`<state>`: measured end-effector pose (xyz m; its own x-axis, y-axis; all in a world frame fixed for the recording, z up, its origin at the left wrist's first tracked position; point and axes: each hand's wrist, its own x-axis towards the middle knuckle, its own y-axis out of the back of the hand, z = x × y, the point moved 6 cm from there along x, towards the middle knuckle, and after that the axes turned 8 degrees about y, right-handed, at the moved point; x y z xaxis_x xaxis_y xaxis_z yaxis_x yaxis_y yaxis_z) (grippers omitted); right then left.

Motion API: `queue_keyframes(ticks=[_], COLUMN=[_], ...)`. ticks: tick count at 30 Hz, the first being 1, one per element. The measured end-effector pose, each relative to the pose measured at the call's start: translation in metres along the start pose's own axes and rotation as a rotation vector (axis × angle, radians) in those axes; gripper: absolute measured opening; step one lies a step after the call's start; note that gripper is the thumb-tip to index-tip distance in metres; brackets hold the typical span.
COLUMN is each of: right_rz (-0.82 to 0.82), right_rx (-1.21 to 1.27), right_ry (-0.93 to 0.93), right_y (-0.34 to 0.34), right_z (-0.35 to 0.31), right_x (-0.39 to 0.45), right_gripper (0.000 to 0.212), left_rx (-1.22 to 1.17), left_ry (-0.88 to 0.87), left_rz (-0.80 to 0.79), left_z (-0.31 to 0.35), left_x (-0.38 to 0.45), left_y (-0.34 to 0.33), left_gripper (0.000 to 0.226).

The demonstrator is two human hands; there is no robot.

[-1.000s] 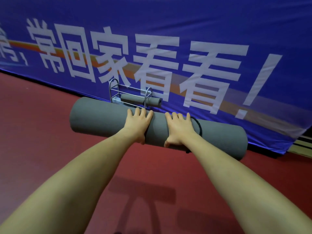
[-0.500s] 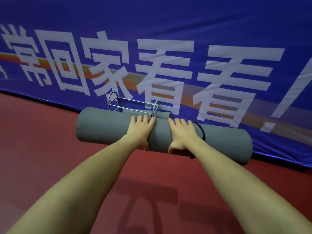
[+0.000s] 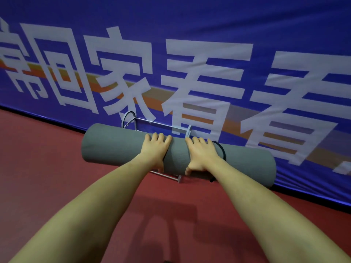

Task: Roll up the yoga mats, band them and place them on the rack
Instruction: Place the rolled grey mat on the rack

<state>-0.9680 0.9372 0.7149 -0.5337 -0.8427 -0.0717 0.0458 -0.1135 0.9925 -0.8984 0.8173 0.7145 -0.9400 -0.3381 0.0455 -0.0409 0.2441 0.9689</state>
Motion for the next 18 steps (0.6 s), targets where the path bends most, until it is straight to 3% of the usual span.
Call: queue_keyframes(ticks=[9,18], right_rz=[-0.016,-0.090], right_rx=[-0.021,0.010], right_ry=[0.034,0.012], right_y=[0.016,-0.018], right_z=[0.041,0.071], right_x=[0.202,0.389], right_gripper=[0.115,0.118], left_rx=[-0.022,-0.035], left_ry=[0.026,-0.028], left_rz=[-0.021,-0.088], left_z=[-0.089,-0.161], left_x=[0.180,0.348], left_y=[-0.028,-0.103], left_gripper=[0.123,0.121])
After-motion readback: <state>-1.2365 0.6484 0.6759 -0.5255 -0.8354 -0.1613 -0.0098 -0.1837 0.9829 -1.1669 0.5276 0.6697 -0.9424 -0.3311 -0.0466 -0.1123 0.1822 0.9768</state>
